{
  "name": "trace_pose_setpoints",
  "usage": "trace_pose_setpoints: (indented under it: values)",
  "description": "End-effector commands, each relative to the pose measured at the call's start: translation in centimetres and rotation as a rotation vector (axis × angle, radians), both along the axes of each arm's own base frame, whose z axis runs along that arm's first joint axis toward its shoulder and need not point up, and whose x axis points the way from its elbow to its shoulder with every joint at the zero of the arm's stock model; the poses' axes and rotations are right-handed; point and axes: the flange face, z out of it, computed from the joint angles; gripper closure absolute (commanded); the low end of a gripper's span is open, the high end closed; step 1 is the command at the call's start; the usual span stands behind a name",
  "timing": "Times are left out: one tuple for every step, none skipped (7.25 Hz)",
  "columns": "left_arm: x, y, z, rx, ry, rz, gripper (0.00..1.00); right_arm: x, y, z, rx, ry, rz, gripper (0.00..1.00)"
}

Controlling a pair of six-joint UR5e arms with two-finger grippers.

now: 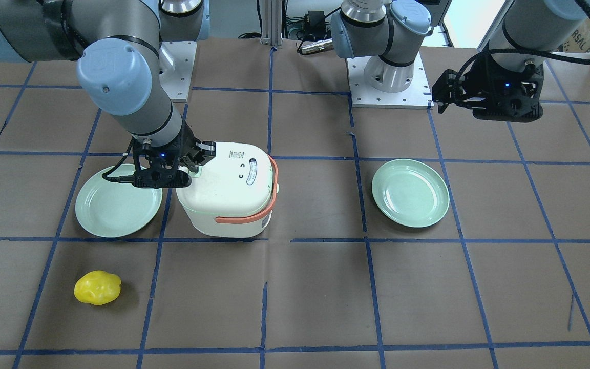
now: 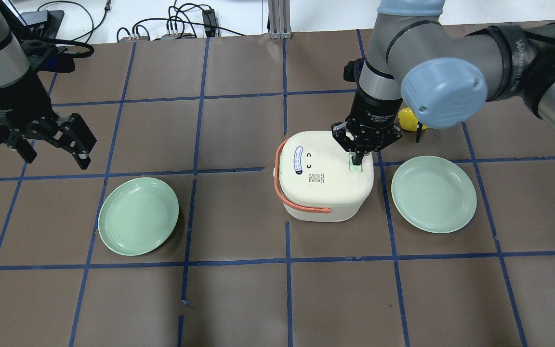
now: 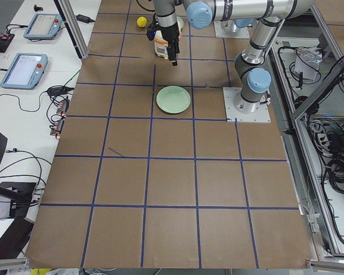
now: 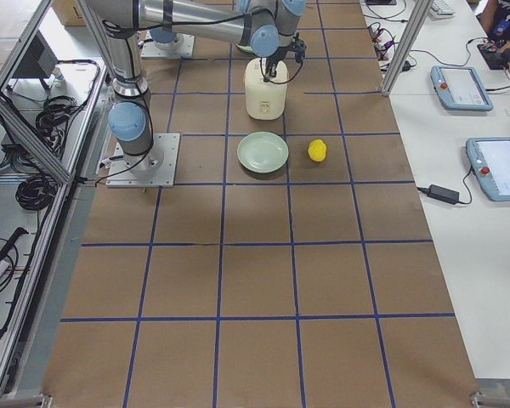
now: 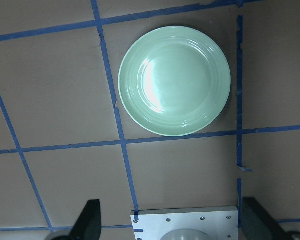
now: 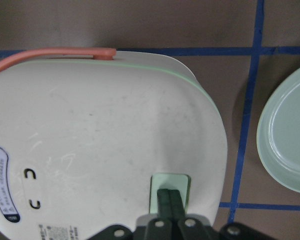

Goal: Press rice cooker button

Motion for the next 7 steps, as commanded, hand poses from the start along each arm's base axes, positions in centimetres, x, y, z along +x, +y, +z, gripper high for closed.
trace_pose_setpoints:
  values:
    - [0.0, 0.0, 0.0, 0.000, 0.000, 0.001, 0.00, 0.0, 0.0, -0.1, 0.001, 0.000, 0.000, 0.96]
    - [0.0, 0.0, 0.0, 0.000, -0.001, -0.001, 0.00, 0.0, 0.0, -0.1, 0.001, 0.000, 0.000, 0.96]
    - [0.0, 0.0, 0.0, 0.000, 0.001, 0.000, 0.00, 0.0, 0.0, 0.0, -0.002, 0.000, -0.003, 0.96]
    - [0.0, 0.0, 0.0, 0.000, 0.000, 0.001, 0.00, 0.0, -0.2, 1.1, -0.013, 0.008, -0.002, 0.91]
    - [0.0, 0.0, 0.0, 0.000, -0.001, -0.001, 0.00, -0.1, 0.2, 2.0, -0.013, 0.013, -0.009, 0.66]
    - [0.0, 0.0, 0.0, 0.000, 0.001, 0.000, 0.00, -0.2, 0.1, 3.8, -0.043, 0.012, -0.012, 0.13]
    - [0.0, 0.0, 0.0, 0.000, -0.001, -0.001, 0.00, -0.5, -0.2, 7.5, -0.090, 0.017, -0.015, 0.00]
